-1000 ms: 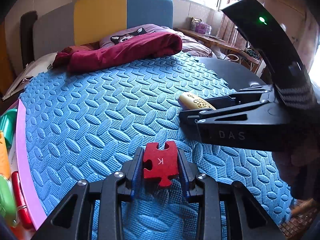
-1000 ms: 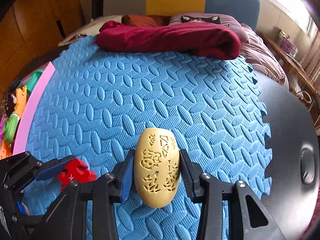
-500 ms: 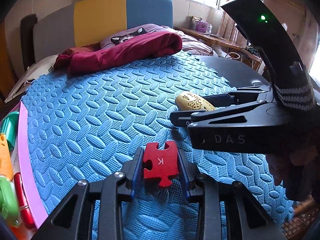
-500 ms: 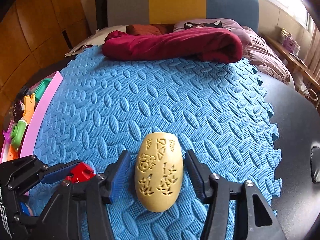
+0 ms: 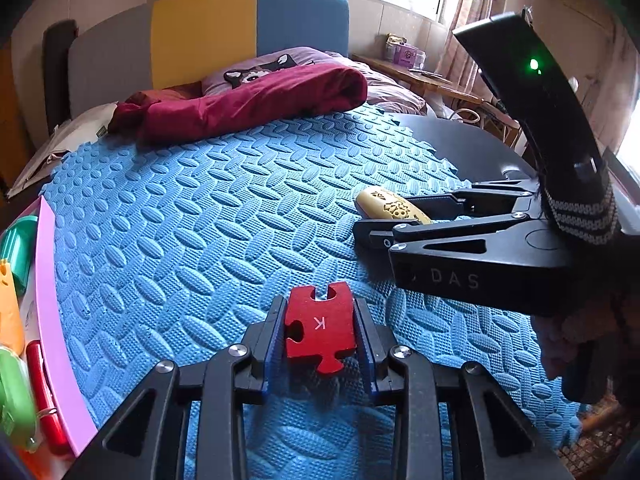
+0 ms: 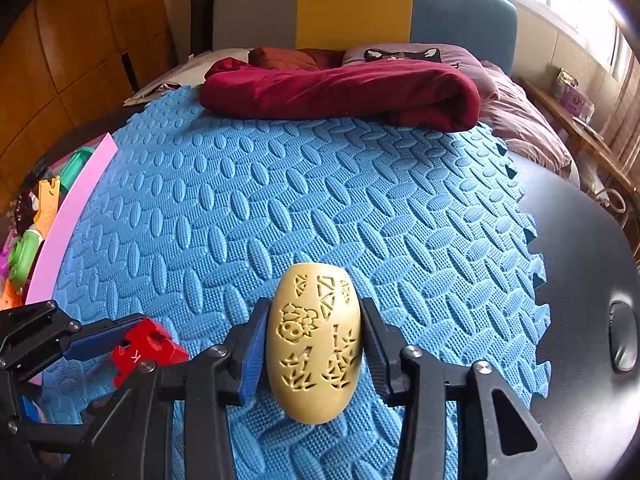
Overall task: Organize rigid objects
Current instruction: 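Carry the red piece toward the tray with the left tool while the right tool holds the yellow toy, then lower the red piece into the tray and open the left tool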
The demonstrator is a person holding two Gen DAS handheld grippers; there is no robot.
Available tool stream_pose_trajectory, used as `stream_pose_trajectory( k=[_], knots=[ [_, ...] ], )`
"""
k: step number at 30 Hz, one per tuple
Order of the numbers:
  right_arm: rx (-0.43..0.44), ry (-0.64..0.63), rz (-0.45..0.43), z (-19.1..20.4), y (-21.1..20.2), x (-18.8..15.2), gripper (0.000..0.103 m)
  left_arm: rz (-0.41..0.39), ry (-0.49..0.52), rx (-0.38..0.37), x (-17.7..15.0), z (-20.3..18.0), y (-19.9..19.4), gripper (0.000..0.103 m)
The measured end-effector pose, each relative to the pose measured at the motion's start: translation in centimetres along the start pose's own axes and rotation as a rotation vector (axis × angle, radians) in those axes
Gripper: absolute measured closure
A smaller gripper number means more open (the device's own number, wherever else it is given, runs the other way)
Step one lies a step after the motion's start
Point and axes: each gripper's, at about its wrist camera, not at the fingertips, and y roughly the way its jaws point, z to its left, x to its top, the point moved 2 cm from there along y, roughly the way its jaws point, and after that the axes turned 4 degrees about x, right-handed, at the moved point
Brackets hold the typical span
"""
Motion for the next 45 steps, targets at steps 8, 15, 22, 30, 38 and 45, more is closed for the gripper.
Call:
stream_pose_trajectory(
  k=[8, 15, 22, 30, 38, 45],
  knots=[
    [-0.005, 0.004, -0.024, 0.0, 0.1, 0.1, 0.056, -0.062, -0.005, -0.017, -0.8, -0.1, -4.3, 0.07],
    [-0.018, -0.026, -0.037, 0.3, 0.0, -0.1, 0.057, -0.093, -0.032, 0.008, -1.3, 1.2, -8.1, 0.07],
    [-0.023, -0.04, -0.048, 0.3, -0.2, -0.1, 0.056, -0.157, -0.119, 0.061, -2.0, 5.8, -13.1, 0.07],
    [-0.029, -0.049, -0.055, 0.4, -0.3, -0.2, 0.057, -0.156, -0.355, 0.206, -5.0, 16.2, -15.9, 0.07],
    [-0.035, -0.05, -0.055, 0.4, -0.3, -0.2, 0.057, -0.111, -0.517, 0.229, -5.9, 22.5, -14.4, 0.07],
    [-0.033, -0.049, -0.054, 0.4, -0.3, -0.2, 0.057, -0.064, -0.506, 0.262, -5.3, 23.7, -11.7, 0.07]
  ],
)
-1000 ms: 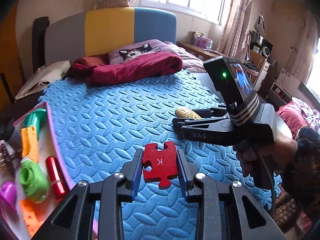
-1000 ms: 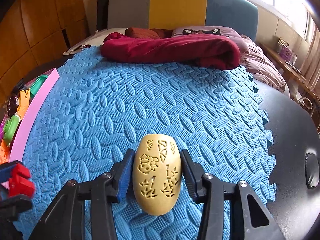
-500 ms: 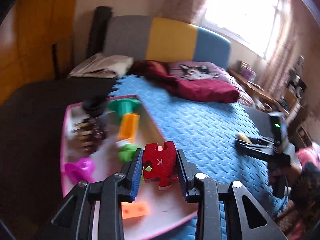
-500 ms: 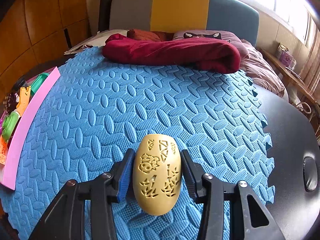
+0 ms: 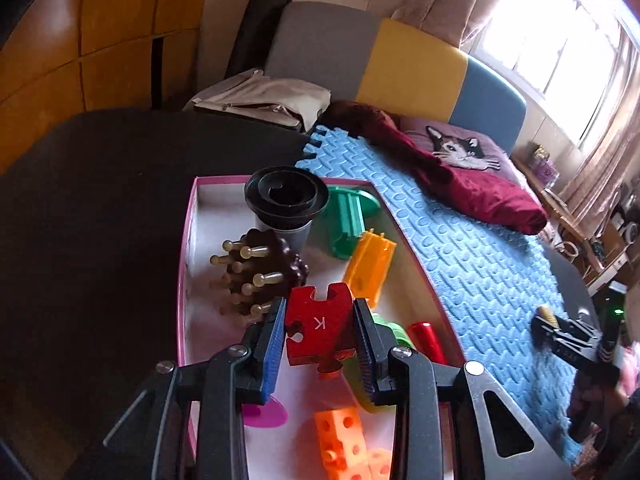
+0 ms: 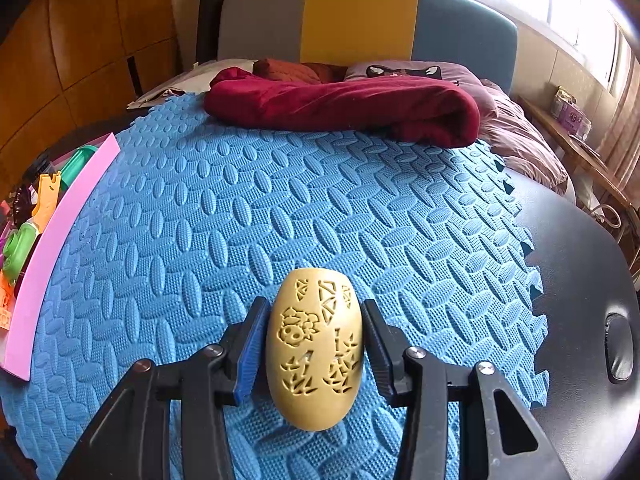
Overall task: Organize rigid objects
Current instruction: 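Lower the red piece into the tray and open the left tool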
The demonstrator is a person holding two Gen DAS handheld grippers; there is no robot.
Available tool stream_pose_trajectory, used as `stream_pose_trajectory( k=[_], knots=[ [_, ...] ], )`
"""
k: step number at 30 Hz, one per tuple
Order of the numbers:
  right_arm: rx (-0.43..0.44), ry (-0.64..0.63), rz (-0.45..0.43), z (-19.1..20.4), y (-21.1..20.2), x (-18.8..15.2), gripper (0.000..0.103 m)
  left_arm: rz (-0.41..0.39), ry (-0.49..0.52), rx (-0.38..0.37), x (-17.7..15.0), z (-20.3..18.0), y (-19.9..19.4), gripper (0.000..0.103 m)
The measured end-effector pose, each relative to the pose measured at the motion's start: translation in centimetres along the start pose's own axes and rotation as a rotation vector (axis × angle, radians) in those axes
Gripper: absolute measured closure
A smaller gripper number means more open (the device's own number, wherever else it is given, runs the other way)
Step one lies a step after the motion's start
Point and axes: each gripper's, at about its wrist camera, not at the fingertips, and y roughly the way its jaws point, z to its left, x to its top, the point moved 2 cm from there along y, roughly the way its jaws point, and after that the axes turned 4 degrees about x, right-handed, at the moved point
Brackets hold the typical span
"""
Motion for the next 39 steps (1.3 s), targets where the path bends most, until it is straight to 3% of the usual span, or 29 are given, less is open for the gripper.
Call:
stream_pose_trajectory(
  k=[9, 26, 31, 39],
  knots=[
    [-0.001, -0.003, 0.002, 0.0, 0.1, 0.0, 0.057, -0.011, 0.033, 0.033, -0.5, 0.2, 0.7, 0.07],
    [-0.011, -0.025, -0.007, 0.1, 0.0, -0.1, 0.057, -0.075, 0.046, 0.138, -1.9, -0.5, -4.5, 0.065],
    [-0.004, -0.022, -0.004, 0.1, 0.0, -0.1, 0.058, -0.084, 0.046, 0.137, -2.1, -0.3, -5.6, 0.059],
    [-0.002, -0.022, -0.004, 0.1, 0.0, -0.1, 0.059, -0.086, 0.041, 0.144, -2.8, 0.0, -6.3, 0.059]
  ],
)
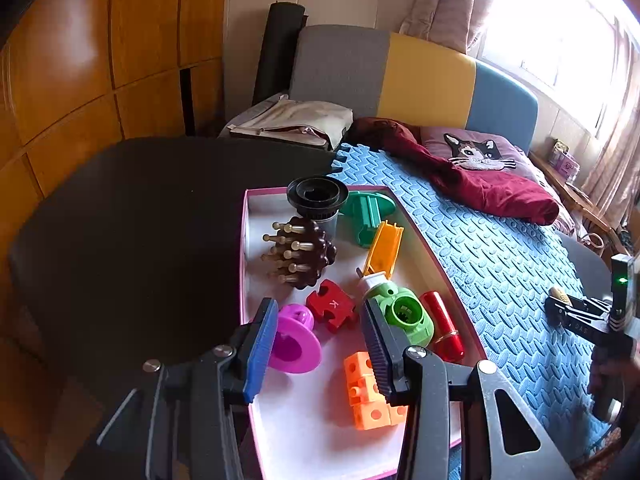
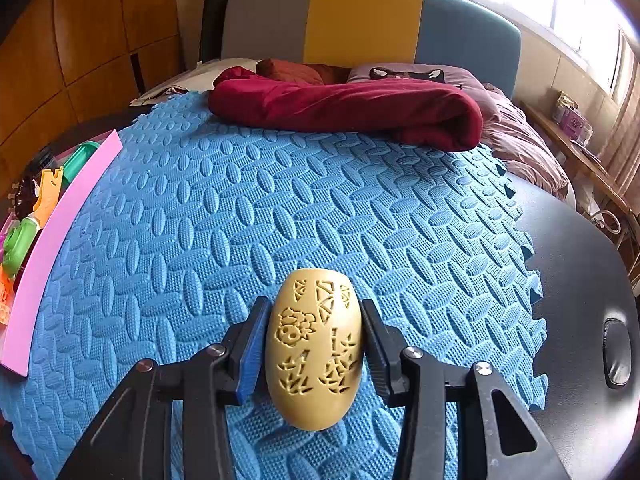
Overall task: Organize rigid objects
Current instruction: 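Lower the red piece into the tray and open the left tool, then carry the yellow egg-shaped toy over the tray with the right tool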
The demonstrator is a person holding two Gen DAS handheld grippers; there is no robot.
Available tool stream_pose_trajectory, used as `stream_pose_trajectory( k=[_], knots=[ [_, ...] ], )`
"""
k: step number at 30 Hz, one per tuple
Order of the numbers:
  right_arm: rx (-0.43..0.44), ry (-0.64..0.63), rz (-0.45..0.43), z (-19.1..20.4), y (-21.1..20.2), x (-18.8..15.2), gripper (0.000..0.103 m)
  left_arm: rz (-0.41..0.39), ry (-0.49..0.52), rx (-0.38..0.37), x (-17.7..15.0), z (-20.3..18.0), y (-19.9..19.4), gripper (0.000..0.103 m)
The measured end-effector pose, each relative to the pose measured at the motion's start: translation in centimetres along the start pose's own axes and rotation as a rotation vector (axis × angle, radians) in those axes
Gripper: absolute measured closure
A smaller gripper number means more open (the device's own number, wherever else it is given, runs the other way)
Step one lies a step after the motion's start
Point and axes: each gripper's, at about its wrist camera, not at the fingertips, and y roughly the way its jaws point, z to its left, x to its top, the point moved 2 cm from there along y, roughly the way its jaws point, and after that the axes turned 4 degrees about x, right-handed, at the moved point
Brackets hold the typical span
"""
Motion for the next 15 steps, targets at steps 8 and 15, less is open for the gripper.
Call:
stream_pose_trajectory(
  k=[8, 15],
  knots=[
    [-0.008, -0.01, -0.004, 0.1, -0.1, 0.0, 0.059, -0.008, -0.012, 0.037, -0.4, 1.1, -0.5, 0.059],
    [-0.017, -0.008, 0.001, 0.3, -0.1, 0.0, 0.059, -0.003, -0.038, 0.054, -0.9, 2.5, -0.5, 0.059]
  ],
)
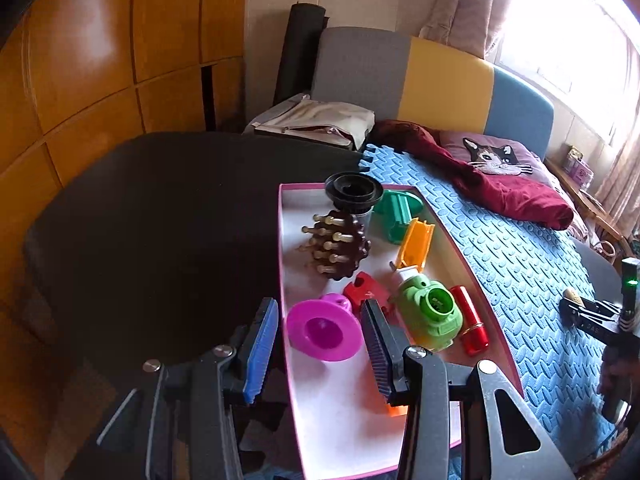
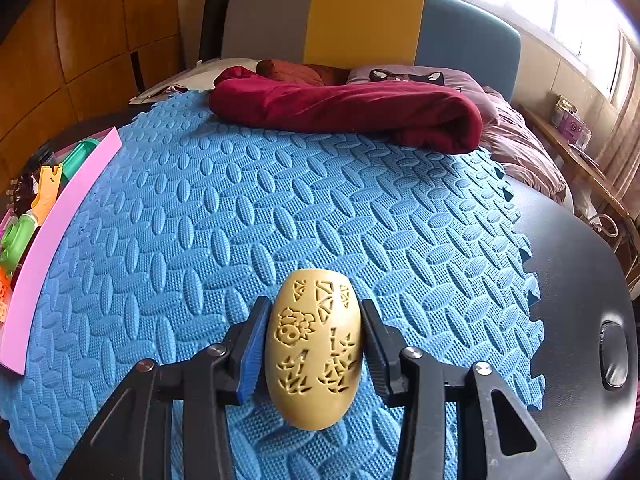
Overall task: Organize rigid objects
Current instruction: 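Carry the yellow egg-shaped toy over the tray with the right tool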
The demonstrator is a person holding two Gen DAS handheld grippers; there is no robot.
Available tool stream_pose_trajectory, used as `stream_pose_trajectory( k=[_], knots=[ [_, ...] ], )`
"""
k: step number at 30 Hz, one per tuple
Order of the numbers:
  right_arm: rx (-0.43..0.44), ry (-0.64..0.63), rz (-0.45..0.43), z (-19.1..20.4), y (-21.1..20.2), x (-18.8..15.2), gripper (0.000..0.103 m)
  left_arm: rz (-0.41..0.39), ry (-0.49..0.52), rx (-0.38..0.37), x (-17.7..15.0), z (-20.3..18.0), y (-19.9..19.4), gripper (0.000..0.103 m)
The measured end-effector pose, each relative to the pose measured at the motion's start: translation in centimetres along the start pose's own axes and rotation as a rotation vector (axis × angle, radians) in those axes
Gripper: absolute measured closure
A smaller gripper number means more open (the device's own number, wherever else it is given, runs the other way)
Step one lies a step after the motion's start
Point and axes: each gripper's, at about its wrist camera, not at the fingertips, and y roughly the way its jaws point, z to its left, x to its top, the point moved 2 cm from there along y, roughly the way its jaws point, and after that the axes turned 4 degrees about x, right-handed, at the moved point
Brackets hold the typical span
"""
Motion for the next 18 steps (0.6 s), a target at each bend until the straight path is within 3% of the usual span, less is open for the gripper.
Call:
stream_pose_trajectory(
  k=[12, 18],
  knots=[
    [-0.019, 0.14, 0.078, 0.1, -0.1, 0.5, 0.059, 0.018, -0.061, 0.044, -0.6, 2.8, 0.7, 0.059],
    [0.089, 0.204, 0.097, 1.8, -0.9, 0.0, 0.059, 0.027, -0.073, 0.055, -1.0, 3.5, 0.9, 0.059]
  ],
)
